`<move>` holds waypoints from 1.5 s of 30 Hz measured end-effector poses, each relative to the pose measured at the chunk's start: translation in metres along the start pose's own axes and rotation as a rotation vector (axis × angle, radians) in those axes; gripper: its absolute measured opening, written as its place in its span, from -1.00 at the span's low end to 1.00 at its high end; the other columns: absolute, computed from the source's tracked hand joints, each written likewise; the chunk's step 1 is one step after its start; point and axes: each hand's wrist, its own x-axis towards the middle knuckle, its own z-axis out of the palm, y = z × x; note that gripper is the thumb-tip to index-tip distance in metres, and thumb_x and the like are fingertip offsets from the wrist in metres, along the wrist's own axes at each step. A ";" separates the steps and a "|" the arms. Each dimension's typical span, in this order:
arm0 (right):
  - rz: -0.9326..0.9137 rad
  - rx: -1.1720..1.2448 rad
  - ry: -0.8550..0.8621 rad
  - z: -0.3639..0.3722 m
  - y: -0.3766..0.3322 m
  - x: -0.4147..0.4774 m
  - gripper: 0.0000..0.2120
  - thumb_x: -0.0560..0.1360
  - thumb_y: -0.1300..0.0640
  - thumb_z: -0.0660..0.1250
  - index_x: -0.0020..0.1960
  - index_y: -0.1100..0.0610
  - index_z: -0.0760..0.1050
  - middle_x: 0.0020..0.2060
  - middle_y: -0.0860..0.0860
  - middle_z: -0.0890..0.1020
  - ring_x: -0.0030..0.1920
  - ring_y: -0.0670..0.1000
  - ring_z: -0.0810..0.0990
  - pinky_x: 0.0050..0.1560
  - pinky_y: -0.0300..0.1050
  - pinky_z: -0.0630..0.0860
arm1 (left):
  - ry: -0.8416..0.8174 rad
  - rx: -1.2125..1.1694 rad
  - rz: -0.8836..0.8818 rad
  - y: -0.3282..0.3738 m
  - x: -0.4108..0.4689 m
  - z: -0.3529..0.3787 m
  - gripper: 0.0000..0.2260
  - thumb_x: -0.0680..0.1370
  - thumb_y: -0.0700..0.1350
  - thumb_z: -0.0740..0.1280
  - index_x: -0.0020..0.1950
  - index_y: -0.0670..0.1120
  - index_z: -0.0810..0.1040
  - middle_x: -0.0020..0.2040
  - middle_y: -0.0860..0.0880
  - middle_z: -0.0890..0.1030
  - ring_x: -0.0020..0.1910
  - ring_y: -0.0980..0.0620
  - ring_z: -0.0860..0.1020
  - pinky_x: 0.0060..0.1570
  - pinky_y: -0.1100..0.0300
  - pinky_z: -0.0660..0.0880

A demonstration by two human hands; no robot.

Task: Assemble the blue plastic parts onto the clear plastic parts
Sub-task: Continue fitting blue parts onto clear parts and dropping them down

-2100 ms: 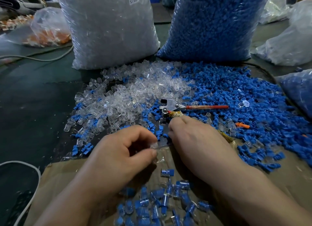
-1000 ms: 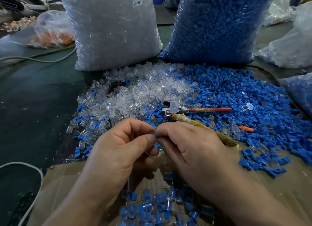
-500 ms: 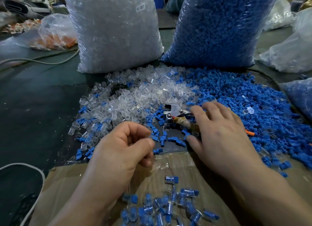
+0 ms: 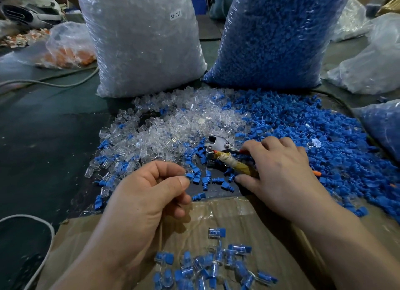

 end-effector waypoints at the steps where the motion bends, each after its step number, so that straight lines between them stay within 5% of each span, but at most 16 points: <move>1: -0.004 0.030 0.015 0.000 0.000 0.000 -0.51 0.45 -0.27 0.31 0.30 -0.12 0.33 0.05 -0.04 0.41 0.06 0.02 0.27 0.14 0.04 0.31 | 0.006 0.006 0.001 0.001 0.000 0.001 -0.85 0.23 -0.07 0.48 -0.22 0.00 0.69 -0.36 -0.16 0.63 -0.46 0.00 0.56 -0.52 0.22 0.51; 7: -0.093 0.237 0.146 -0.014 -0.002 -0.010 -0.44 0.38 -0.15 0.22 0.34 -0.01 0.37 0.05 -0.13 0.38 0.08 -0.08 0.27 0.03 -0.15 0.27 | 0.088 -0.024 0.075 0.004 0.002 -0.001 -0.89 0.28 -0.10 0.44 -0.23 0.03 0.69 -0.35 -0.11 0.63 -0.45 0.02 0.56 -0.49 0.24 0.52; 13: -0.263 0.254 0.031 -0.020 -0.009 -0.024 -0.42 0.37 -0.15 0.14 0.37 -0.06 0.40 0.13 -0.23 0.47 0.09 -0.23 0.33 0.06 -0.34 0.24 | 0.116 -0.013 0.155 0.002 0.003 -0.004 -0.90 0.35 -0.12 0.40 -0.21 0.06 0.68 -0.28 -0.11 0.66 -0.38 0.01 0.59 -0.43 0.24 0.54; 20: -0.327 0.284 0.012 -0.021 -0.009 -0.025 -0.48 0.36 -0.18 0.09 0.28 -0.09 0.42 0.07 -0.19 0.51 0.09 -0.09 0.44 0.09 -0.08 0.48 | 0.056 0.030 0.206 0.002 0.000 -0.003 -0.90 0.32 -0.10 0.40 -0.20 0.03 0.67 -0.25 -0.12 0.65 -0.35 0.01 0.59 -0.39 0.22 0.54; 34: -0.326 0.235 0.032 -0.017 -0.012 -0.022 -0.60 0.35 -0.22 0.10 0.10 -0.15 0.50 -0.18 -0.22 0.53 -0.15 -0.13 0.48 -0.15 -0.16 0.46 | 0.086 0.095 0.282 0.004 -0.004 0.002 -0.87 0.34 -0.12 0.39 -0.15 0.01 0.66 -0.27 -0.11 0.65 -0.35 0.03 0.59 -0.40 0.23 0.55; 40: -0.267 0.202 0.054 -0.012 -0.006 -0.022 -0.62 0.38 -0.34 0.11 0.08 -0.19 0.45 -0.14 -0.27 0.51 -0.11 -0.17 0.47 -0.15 -0.25 0.37 | 0.207 0.228 0.296 0.004 -0.001 0.003 -0.72 0.55 -0.30 0.36 -0.16 0.08 0.64 -0.32 -0.02 0.65 -0.40 0.10 0.58 -0.40 0.30 0.55; 45: -0.107 0.025 0.061 -0.006 0.002 -0.009 -0.36 0.36 -0.42 0.11 0.33 -0.12 0.38 0.07 -0.13 0.53 0.11 -0.02 0.42 0.11 -0.03 0.34 | 0.155 0.320 0.095 0.002 -0.004 0.008 -0.72 0.54 -0.27 0.40 -0.21 0.12 0.64 -0.41 0.01 0.62 -0.51 0.15 0.52 -0.50 0.37 0.48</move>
